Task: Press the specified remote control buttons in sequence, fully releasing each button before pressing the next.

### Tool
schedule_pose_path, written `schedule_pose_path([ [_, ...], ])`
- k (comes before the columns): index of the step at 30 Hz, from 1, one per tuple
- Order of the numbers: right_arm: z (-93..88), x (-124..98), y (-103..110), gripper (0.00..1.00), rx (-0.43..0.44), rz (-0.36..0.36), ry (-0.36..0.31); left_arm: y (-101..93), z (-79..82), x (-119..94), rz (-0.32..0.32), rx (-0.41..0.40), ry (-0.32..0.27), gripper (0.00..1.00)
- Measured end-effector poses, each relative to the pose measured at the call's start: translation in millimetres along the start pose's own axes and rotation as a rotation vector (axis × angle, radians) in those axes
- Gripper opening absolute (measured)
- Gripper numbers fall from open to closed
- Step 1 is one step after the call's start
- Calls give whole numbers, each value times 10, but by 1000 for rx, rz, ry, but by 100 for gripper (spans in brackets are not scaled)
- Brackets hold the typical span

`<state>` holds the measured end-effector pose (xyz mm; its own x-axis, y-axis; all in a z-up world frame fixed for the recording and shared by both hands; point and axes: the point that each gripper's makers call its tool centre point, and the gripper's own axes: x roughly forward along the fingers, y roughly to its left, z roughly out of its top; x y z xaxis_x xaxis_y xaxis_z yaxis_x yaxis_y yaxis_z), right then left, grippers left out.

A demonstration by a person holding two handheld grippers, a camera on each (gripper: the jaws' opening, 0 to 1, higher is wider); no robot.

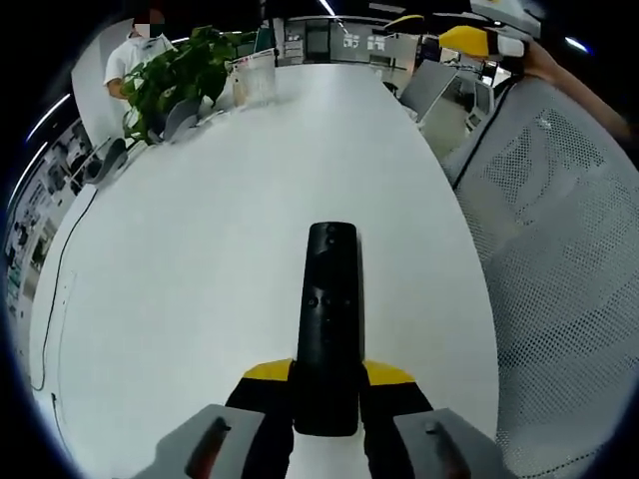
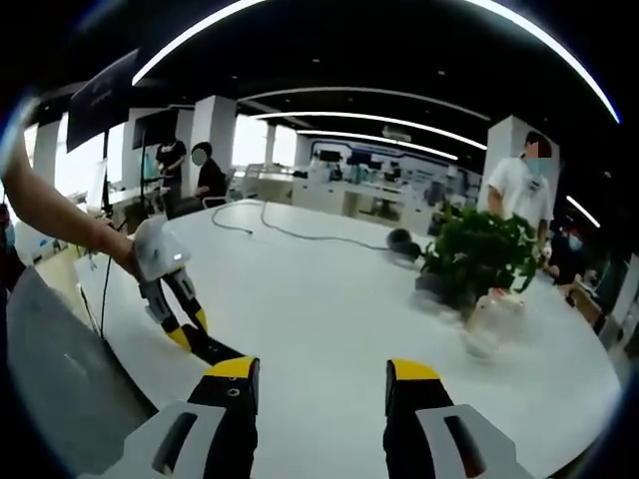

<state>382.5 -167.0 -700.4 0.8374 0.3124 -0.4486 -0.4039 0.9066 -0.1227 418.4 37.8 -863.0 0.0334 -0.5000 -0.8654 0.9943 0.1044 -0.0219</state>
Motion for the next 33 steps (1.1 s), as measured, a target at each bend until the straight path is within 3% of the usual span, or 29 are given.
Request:
schedule_pose_path([
  [33, -54, 26, 50, 48, -35, 14, 36, -288, -37, -12, -1, -2, -36, 24],
])
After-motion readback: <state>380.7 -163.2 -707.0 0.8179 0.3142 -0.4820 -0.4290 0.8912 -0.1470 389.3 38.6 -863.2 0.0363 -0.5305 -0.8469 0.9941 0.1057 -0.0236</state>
